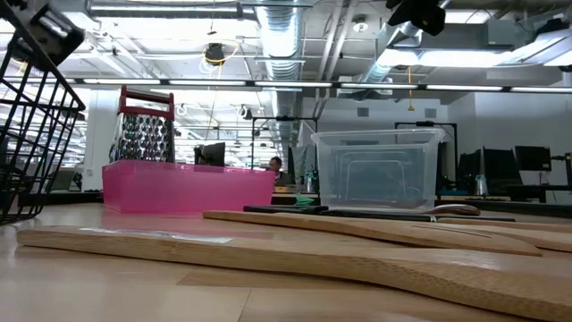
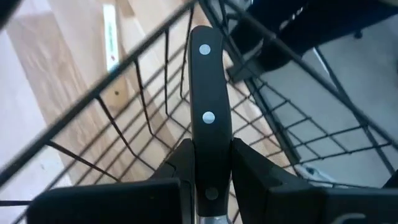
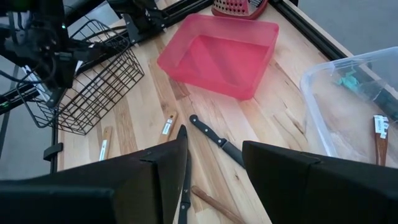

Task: Pick & Place Kitchen Items
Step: Put the black kitchen knife into the wire basket, then put the wooden serving spoon into the transparent bin

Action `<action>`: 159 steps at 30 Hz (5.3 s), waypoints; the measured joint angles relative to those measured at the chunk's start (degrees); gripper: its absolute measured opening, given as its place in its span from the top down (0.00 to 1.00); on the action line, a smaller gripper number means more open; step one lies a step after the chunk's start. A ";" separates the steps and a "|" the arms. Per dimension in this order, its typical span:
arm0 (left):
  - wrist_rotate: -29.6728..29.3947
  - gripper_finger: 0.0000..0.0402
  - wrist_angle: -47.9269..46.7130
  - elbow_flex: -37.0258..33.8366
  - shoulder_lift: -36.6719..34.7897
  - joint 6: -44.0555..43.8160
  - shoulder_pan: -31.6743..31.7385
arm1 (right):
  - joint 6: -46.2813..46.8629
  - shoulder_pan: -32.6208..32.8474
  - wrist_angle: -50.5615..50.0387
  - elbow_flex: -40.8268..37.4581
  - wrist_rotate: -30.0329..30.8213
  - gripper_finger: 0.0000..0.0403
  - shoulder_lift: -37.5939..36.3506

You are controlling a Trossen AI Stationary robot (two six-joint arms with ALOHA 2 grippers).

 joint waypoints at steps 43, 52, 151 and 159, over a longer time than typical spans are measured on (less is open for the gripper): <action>-7.64 0.88 -0.11 -3.45 9.70 -4.30 -6.22 | -0.09 0.00 -0.42 0.00 0.59 0.57 0.02; -7.94 0.88 4.52 -3.45 12.80 -2.29 -6.21 | -0.09 0.00 -0.43 0.00 0.59 0.57 0.01; -32.21 0.58 31.30 5.68 -20.29 -6.82 -5.03 | -26.61 12.52 -15.59 0.11 8.15 0.36 30.68; -32.92 0.58 31.43 5.68 -19.96 -5.48 -5.03 | -32.80 15.55 -14.66 -0.19 7.91 0.35 39.76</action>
